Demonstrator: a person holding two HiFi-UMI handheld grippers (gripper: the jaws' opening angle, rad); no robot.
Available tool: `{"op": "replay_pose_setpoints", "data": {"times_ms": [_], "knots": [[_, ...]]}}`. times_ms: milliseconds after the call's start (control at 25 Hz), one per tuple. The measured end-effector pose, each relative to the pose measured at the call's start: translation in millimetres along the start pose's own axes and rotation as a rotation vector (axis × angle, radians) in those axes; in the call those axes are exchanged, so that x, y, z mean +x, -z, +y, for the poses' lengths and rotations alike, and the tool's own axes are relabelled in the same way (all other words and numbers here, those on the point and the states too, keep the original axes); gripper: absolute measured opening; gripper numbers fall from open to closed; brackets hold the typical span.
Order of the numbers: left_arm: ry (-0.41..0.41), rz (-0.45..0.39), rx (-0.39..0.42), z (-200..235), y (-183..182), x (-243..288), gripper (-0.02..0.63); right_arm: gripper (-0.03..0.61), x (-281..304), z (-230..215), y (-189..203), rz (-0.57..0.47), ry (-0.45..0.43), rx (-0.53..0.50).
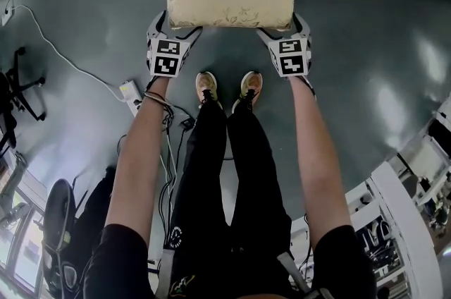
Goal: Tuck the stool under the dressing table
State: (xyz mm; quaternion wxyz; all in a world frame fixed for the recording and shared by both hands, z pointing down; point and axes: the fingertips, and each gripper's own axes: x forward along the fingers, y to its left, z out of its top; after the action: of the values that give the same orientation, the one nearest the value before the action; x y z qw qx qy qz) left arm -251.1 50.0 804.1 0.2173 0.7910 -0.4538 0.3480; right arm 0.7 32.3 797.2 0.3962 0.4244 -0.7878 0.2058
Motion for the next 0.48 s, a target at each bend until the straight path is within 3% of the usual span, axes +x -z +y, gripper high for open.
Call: {"op": "replay_pose_setpoints", "data": {"times_ms": [480], "knots": [[0.009, 0.014, 0.008, -4.0, -4.7, 4.7, 0.502, 0.511, 0.6, 1.8, -5.9, -0.017, -0.013, 0.022]]}}
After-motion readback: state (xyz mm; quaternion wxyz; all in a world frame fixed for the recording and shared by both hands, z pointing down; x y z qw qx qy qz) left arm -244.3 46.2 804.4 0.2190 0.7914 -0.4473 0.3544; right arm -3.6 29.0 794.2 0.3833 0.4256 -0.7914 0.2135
